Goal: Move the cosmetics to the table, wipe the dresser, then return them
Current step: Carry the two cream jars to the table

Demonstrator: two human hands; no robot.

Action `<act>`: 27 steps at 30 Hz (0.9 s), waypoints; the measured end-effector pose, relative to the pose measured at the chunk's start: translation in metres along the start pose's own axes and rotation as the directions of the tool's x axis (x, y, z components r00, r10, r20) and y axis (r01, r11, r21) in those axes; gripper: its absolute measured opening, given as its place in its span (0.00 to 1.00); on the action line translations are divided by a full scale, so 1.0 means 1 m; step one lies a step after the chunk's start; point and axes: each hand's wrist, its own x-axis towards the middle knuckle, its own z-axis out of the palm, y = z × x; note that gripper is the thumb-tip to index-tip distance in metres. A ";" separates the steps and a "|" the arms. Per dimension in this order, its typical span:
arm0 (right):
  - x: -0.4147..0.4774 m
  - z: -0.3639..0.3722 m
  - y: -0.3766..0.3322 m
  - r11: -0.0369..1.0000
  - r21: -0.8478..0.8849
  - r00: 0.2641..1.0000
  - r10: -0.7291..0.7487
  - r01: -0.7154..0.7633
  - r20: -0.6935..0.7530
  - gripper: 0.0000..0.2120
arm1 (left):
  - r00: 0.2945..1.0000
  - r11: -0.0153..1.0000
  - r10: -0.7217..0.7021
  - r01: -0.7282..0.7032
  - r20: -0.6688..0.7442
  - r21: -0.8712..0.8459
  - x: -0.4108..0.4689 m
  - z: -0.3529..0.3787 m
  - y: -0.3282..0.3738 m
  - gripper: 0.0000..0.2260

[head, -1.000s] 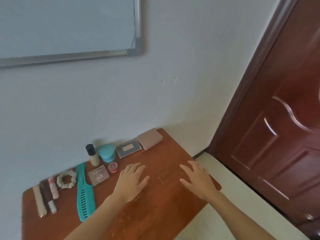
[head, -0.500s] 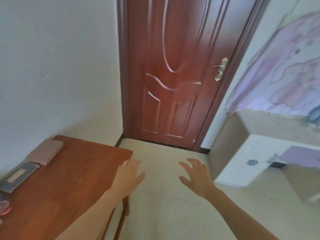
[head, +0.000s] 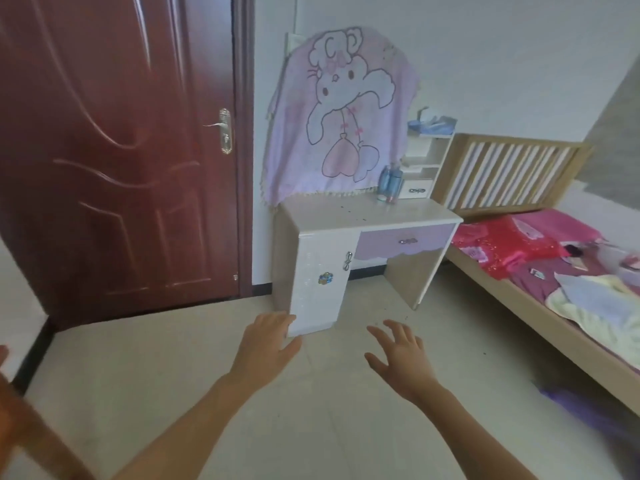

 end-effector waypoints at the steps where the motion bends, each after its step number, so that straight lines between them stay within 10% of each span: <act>1: -0.007 -0.004 0.011 1.000 -0.013 1.000 -0.001 0.001 -0.011 0.22 | 1.000 1.000 0.022 -0.023 -0.017 -0.018 0.001 0.008 0.010 0.34; 27: 0.151 -0.035 0.178 0.983 -0.083 0.986 0.167 -0.164 0.027 0.25 | 0.989 0.993 0.109 -0.113 -0.100 -0.030 0.244 0.090 0.031 0.33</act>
